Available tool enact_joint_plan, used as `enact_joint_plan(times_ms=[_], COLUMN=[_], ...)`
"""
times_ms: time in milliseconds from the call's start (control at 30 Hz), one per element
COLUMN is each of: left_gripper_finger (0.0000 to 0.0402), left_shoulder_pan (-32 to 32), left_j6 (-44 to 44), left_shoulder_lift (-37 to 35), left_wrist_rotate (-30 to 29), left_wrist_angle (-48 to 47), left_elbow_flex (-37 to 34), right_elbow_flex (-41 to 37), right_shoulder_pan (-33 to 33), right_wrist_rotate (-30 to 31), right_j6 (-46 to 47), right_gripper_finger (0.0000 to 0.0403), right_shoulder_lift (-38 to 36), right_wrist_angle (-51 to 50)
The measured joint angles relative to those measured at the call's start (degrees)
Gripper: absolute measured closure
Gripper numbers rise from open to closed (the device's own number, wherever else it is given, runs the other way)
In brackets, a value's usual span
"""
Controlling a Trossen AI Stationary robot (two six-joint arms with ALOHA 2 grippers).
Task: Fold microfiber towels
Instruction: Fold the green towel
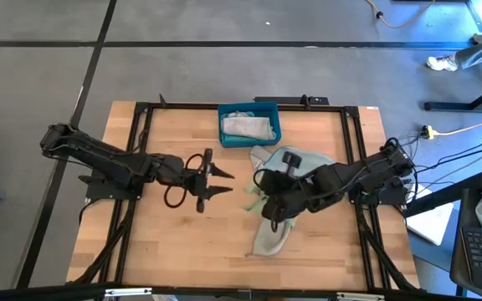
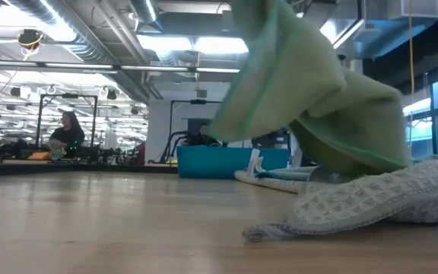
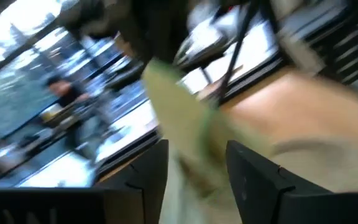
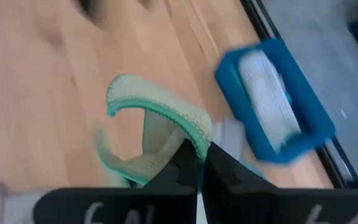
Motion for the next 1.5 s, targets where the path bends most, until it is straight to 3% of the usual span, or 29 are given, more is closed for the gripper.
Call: enact_joint_plan(times_ms=[300, 400, 500, 900, 1200, 1267, 1367, 1500], left_gripper_finger=[0.0221, 0.022, 0.022, 0.022, 0.0223, 0.0225, 0.025, 0.0337], left_shoulder_pan=[0.0, 0.0, -0.7, -0.7, -1.2, -2.1, -3.8, -5.4], left_j6=[3.6, 3.5, 3.3, 1.5, -0.1, 0.3, 3.3, 6.1], left_shoulder_lift=[4.4, 4.7, 4.0, 4.2, 4.2, 4.2, 4.2, 4.2], left_wrist_rotate=[-1.7, 2.6, 3.1, -7.3, -9.2, -11.9, -19.0, -23.4], left_wrist_angle=[1.8, 2.6, 4.4, 7.4, 13.3, 14.2, 14.3, 14.3], left_elbow_flex=[0.0, 0.0, 0.0, -0.1, 0.0, 0.0, 0.0, 0.0], right_elbow_flex=[0.0, 0.0, 0.0, 0.0, 0.0, 0.0, 0.0, 0.0], right_shoulder_pan=[-2.7, -3.6, -4.2, -5.5, -5.8, -5.8, -5.8, -5.8], right_wrist_rotate=[-2.9, -2.9, -2.9, -4.1, -5.7, -6.6, -6.6, -6.6], right_j6=[-7.8, -8.0, -9.0, -11.6, -12.2, -12.2, -12.2, -12.5], right_gripper_finger=[0.0398, 0.0398, 0.0398, 0.0396, 0.0395, 0.0395, 0.0395, 0.0395], right_shoulder_lift=[0.0, 0.0, 0.0, 0.7, 0.7, 0.7, 0.7, 0.7], right_wrist_angle=[8.2, 7.9, 7.7, 10.5, 11.6, 11.6, 11.4, 11.3])
